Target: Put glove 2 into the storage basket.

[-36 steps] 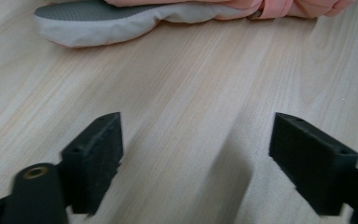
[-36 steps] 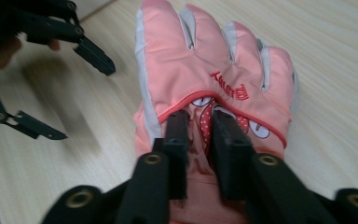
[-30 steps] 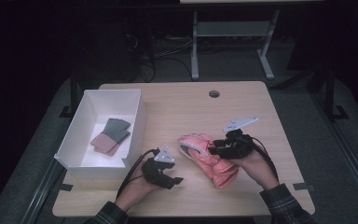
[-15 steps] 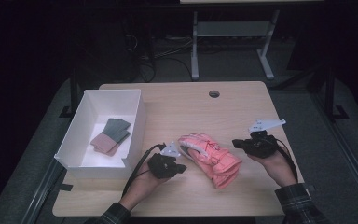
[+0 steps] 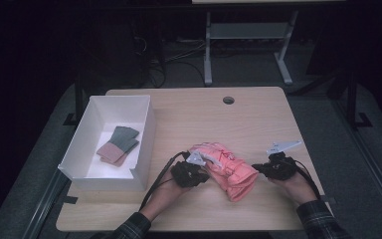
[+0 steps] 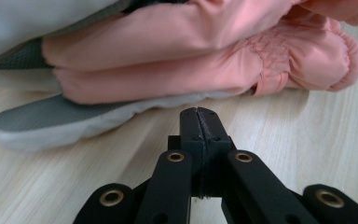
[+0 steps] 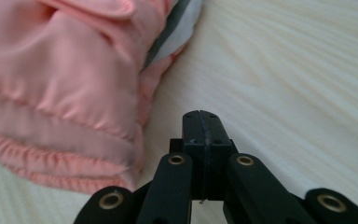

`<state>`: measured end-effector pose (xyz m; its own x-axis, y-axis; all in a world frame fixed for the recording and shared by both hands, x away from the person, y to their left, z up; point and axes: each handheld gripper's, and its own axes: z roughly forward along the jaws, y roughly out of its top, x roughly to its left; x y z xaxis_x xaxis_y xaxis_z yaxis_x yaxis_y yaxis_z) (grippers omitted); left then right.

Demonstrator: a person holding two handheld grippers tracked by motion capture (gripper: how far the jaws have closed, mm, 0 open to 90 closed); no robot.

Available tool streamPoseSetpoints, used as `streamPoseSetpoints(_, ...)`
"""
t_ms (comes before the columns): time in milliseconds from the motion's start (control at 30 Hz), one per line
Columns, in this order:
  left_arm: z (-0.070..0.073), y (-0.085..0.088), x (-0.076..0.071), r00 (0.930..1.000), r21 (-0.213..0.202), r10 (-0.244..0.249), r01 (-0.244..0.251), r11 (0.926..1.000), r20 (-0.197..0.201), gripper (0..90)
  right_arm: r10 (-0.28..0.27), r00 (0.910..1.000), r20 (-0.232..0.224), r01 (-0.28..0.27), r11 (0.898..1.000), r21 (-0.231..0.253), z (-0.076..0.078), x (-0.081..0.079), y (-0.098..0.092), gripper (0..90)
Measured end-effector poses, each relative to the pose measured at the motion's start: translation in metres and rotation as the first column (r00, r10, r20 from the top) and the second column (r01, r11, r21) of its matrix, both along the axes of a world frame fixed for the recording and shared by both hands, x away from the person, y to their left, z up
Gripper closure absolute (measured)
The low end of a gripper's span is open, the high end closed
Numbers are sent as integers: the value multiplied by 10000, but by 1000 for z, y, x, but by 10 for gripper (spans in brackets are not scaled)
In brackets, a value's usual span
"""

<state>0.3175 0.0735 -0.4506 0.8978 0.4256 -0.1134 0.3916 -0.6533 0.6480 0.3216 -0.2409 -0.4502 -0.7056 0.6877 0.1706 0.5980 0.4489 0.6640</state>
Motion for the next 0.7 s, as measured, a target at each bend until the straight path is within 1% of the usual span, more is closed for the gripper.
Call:
streamPoseSetpoints(33,0,0,0,10000,0,0,0,10000,0,897,75,10000,-40,-75,10000,8,0,-1,1,900)
streamPoseSetpoints(67,-1,-2,0,10000,-88,61,-62,9999,-74,896,109,9999,-120,-109,9999,76,-1,-3,1,900)
streamPoseSetpoints(133,-3,-5,3,10000,11,-42,42,10000,-77,897,205,9997,-107,-204,9997,96,-2,-4,2,900)
streamPoseSetpoints(167,-4,-8,2,9999,-65,19,-20,10000,-121,897,299,9994,-154,-297,9995,132,-2,-6,3,900)
streamPoseSetpoints(267,-6,-10,3,9999,1,-84,84,10000,-113,897,605,9980,-202,-603,9981,107,-4,-9,7,900)
streamPoseSetpoints(333,-6,-11,2,9999,-116,-56,55,9999,-136,897,589,9979,-260,-586,9982,149,-4,-10,8,900)
streamPoseSetpoints(367,-5,-10,1,9999,-162,-16,13,9999,-169,897,618,9977,-283,-613,9980,182,-4,-10,8,900)
streamPoseSetpoints(400,-5,-8,2,9999,-41,-123,123,9999,-119,897,730,9969,-309,-723,9971,233,-4,-12,10,900)
streamPoseSetpoints(500,-5,-6,2,9999,-157,-9,7,9999,-145,896,857,9957,-358,-848,9961,259,-5,-15,11,900)
streamPoseSetpoints(567,-4,-4,3,9999,-129,-10,8,9999,-109,897,1092,9933,-387,-1078,9935,366,-4,-22,16,900)
streamPoseSetpoints(600,-4,-2,3,9999,-152,14,-15,9999,-111,897,1092,9933,-387,-1078,9935,366,-4,-22,16,900)
streamPoseSetpoints(633,-4,-1,3,9998,-210,111,-114,9997,-140,897,1165,9926,-346,-1151,9925,421,-4,-24,18,900)
streamPoseSetpoints(667,-3,2,3,9998,-184,133,-136,9997,-159,897,1353,9901,-376,-1330,9895,565,-4,-28,23,900)
streamPoseSetpoints(700,-3,2,3,9998,-184,133,-136,9997,-159,897,1353,9901,-376,-1330,9895,565,-4,-28,23,900)
